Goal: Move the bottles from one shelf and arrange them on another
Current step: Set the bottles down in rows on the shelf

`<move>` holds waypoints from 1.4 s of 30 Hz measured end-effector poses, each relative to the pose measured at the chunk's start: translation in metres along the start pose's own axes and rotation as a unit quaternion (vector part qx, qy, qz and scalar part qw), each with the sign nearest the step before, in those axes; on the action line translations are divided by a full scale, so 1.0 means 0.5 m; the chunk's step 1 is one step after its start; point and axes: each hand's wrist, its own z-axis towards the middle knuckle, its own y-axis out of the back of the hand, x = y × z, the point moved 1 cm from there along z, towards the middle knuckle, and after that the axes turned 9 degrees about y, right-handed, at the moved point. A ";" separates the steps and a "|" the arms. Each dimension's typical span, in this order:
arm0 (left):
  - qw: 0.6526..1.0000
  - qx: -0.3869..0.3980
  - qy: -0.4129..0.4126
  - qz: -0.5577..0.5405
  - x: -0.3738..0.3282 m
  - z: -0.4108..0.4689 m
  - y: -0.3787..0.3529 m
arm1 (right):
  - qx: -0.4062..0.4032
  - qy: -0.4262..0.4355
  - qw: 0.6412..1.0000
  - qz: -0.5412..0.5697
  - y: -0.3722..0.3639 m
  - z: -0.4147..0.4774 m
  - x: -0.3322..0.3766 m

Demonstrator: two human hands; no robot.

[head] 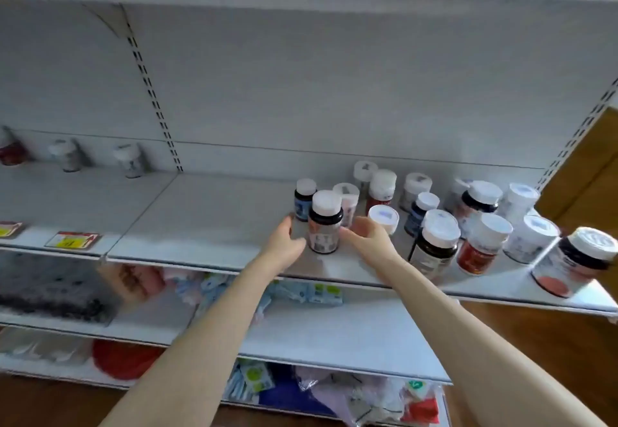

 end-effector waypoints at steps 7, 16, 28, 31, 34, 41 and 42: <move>0.998 0.022 -0.050 -0.044 0.002 0.041 -0.018 | 0.025 0.019 0.999 0.021 -0.040 0.040 -0.034; 0.984 -0.077 -0.087 -0.132 -0.020 -0.012 0.062 | 0.053 0.084 0.988 0.120 -0.037 0.040 0.059; 0.932 -0.182 -0.099 -0.299 0.073 -0.199 0.378 | 0.216 0.149 0.945 0.197 -0.317 -0.003 0.311; 0.927 -0.240 -0.106 -0.266 0.125 -0.244 0.486 | 0.267 0.167 0.927 0.205 -0.441 -0.038 0.369; 0.921 -0.265 -0.126 -0.256 0.184 -0.290 0.604 | 0.274 0.166 0.919 0.230 -0.574 -0.070 0.426; 0.944 -0.215 -0.105 -0.225 0.320 -0.368 0.857 | 0.398 0.084 0.840 0.358 -0.844 -0.120 0.533; 0.949 -0.198 -0.103 -0.223 0.337 -0.373 0.881 | 0.413 0.079 0.833 0.361 -0.878 -0.128 0.544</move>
